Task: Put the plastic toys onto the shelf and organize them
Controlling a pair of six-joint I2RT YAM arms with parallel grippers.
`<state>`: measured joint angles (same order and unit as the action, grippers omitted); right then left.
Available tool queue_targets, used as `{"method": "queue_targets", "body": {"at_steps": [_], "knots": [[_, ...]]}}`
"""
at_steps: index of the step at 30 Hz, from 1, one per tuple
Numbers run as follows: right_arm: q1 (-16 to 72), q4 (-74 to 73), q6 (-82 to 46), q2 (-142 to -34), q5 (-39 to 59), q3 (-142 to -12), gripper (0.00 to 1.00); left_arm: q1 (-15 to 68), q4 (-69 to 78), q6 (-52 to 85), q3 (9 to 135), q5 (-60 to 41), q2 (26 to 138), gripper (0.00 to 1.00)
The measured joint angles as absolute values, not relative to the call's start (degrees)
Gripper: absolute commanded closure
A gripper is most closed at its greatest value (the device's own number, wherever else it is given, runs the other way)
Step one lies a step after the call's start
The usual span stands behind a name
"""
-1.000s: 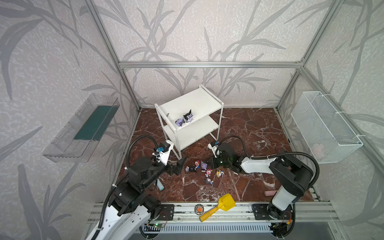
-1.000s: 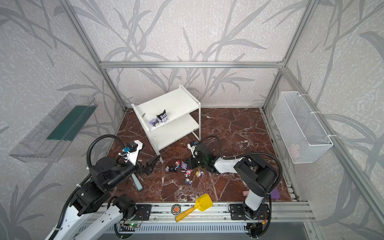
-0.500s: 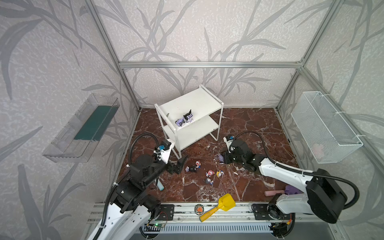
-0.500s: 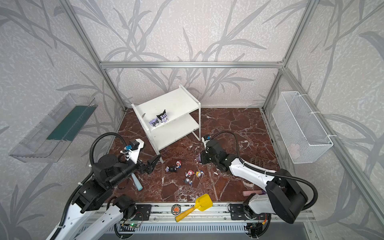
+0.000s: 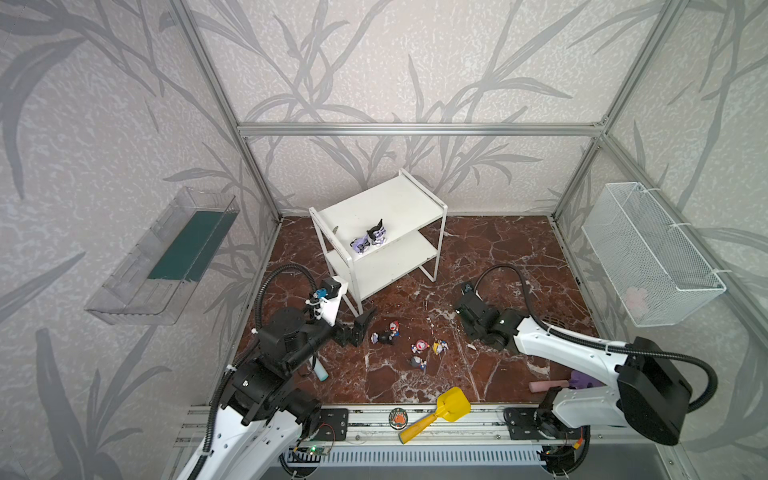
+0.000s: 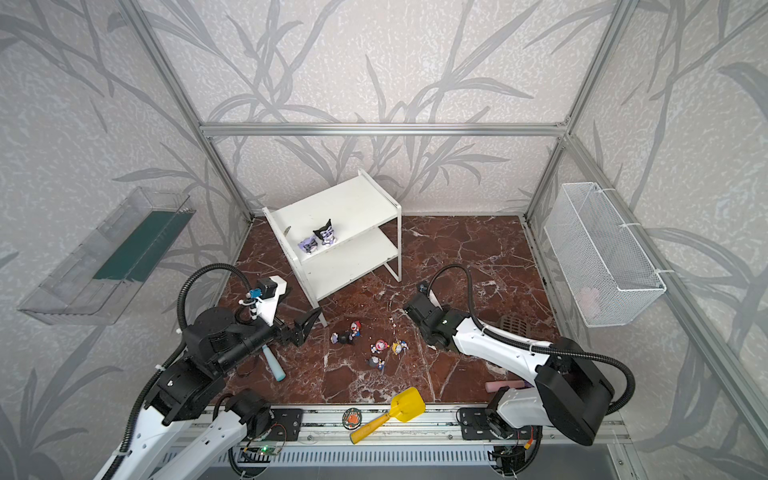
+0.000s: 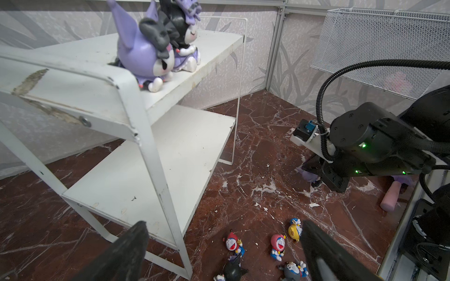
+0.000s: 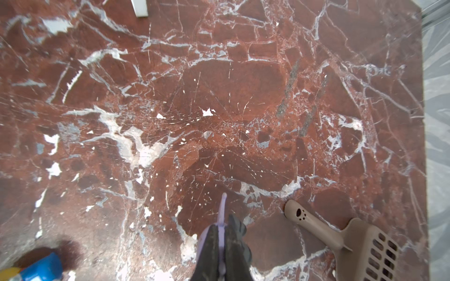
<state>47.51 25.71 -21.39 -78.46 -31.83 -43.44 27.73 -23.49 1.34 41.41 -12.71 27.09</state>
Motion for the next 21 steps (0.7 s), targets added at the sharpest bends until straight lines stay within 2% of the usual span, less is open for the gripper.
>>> {"method": "queue_targets", "body": {"at_steps": [4, 8, 13, 17, 21], "knots": [[50.24, 26.06, -23.81, -81.54, -33.54, -44.14, 0.81, 27.66, -23.49, 1.58, 41.39, -13.02, 26.96, 0.01], [54.59, 25.87, -26.59, -83.64, -33.8, -45.78, 0.59, 27.66, -23.44, 1.72, 41.39, -13.3, 26.65, 0.01], [58.46, 23.59, -29.85, -84.18, -32.38, -49.06, 0.49, 27.62, -23.44, 1.8, 41.39, -13.63, 26.52, 0.01], [56.64, 22.09, -30.48, -79.81, -31.0, -47.18, 0.43, 27.62, -23.42, 2.15, 41.32, -13.65, 25.82, 0.01], [49.08, 20.4, -30.55, -71.72, -27.05, -41.78, 0.35, 27.62, -23.27, 2.2, 41.12, -13.69, 25.69, 0.01]]}}
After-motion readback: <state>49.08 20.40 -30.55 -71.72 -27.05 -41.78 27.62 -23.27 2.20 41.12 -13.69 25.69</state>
